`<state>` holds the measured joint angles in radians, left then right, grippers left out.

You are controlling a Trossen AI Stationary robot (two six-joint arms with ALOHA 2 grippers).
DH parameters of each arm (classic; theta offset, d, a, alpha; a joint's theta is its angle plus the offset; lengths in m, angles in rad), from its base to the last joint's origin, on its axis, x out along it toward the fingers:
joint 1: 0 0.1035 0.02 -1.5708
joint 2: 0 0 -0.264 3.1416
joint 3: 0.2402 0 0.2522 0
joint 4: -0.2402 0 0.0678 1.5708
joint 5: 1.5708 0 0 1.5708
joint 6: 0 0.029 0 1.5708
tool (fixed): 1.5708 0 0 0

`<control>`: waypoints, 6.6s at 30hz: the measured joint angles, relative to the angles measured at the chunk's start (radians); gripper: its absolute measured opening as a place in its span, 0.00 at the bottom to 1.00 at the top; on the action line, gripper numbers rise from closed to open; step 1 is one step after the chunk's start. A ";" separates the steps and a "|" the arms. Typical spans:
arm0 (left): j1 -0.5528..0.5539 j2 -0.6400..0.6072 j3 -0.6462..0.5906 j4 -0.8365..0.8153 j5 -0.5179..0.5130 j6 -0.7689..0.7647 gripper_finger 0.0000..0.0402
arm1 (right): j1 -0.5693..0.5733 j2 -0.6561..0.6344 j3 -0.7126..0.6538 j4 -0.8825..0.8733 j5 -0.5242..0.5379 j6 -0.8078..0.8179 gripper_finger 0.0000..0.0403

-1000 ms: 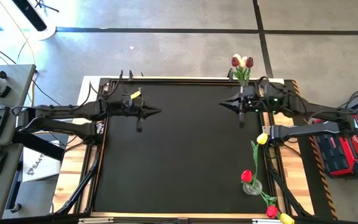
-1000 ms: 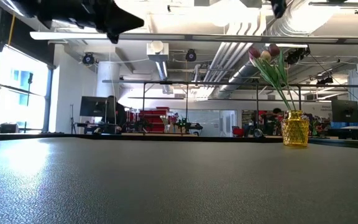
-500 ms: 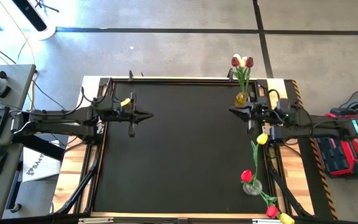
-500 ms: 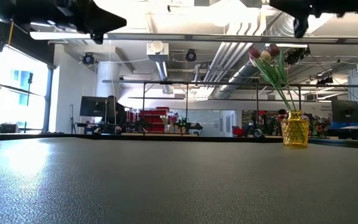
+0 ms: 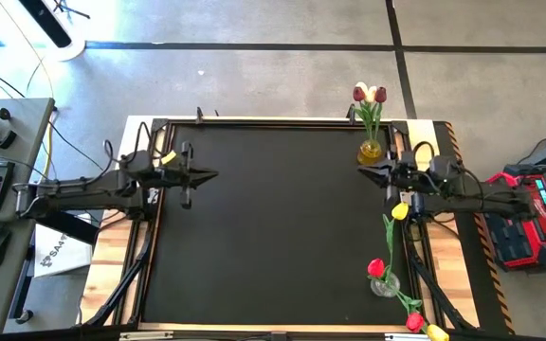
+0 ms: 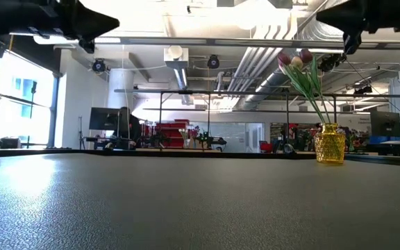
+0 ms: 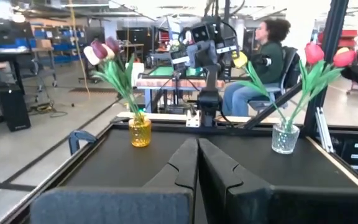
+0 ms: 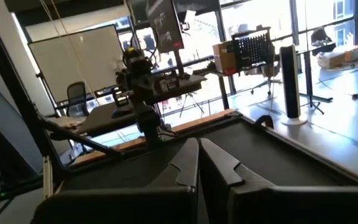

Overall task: Sort flowers into vase by color
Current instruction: Return to Home Position

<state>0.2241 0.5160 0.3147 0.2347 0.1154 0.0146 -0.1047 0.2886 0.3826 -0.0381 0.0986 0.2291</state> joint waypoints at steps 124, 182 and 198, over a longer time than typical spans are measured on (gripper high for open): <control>-0.109 -0.510 -0.302 -0.225 -0.127 -0.178 0.00 | 0.001 -0.262 -0.371 0.055 -0.043 -0.021 0.00; -0.109 -0.510 -0.302 -0.225 -0.127 -0.178 0.00 | 0.001 -0.262 -0.371 0.056 -0.042 -0.021 0.00; -0.109 -0.510 -0.302 -0.225 -0.127 -0.178 0.00 | 0.001 -0.262 -0.371 0.056 -0.042 -0.021 0.00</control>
<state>0.1154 0.0061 0.0124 0.0093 -0.0120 -0.1638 -0.1040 0.0269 0.0120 0.0177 0.0563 0.2081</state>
